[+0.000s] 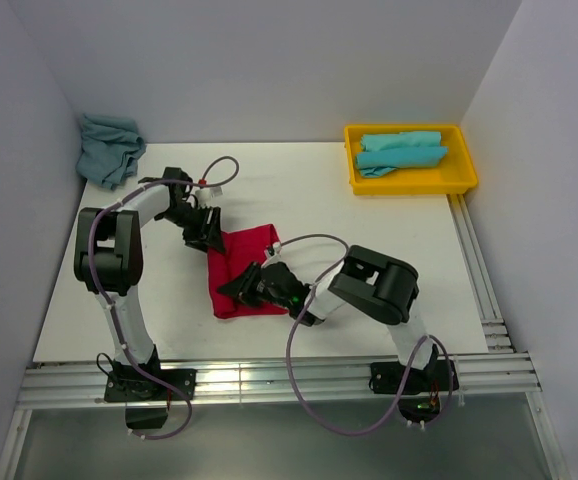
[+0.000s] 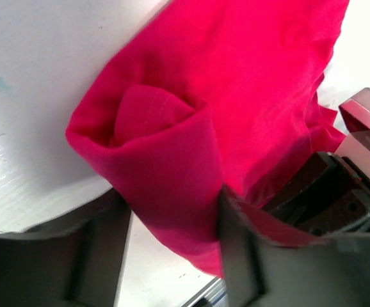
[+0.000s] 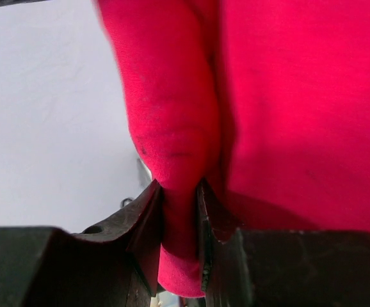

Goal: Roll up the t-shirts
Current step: Roll the tshirt

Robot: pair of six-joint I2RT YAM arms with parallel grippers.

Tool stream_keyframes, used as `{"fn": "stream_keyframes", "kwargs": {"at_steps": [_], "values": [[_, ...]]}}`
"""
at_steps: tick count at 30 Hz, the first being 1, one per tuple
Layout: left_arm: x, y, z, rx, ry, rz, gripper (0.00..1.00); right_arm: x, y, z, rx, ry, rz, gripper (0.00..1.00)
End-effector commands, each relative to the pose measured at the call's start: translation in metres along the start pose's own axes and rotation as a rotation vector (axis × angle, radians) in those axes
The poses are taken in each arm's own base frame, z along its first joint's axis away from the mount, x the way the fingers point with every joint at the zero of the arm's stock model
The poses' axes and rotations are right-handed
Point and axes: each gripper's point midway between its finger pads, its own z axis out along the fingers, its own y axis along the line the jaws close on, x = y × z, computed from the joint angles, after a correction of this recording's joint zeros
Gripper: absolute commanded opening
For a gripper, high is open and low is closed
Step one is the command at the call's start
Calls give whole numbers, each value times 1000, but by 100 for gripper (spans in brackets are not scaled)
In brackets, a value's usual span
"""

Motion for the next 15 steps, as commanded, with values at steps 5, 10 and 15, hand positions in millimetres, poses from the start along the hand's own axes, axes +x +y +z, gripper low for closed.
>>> {"fn": "stream_keyframes", "kwargs": {"at_steps": [5, 10, 15], "values": [[-17, 9, -4, -58, -46, 15, 36, -6, -25, -13, 378, -96, -139, 31], [-22, 13, -6, -129, -47, 42, 29, -11, -19, -21, 537, -155, -256, 44], [-23, 13, -4, -184, -34, 66, 29, -9, -12, -42, 717, -190, -405, 52]]}}
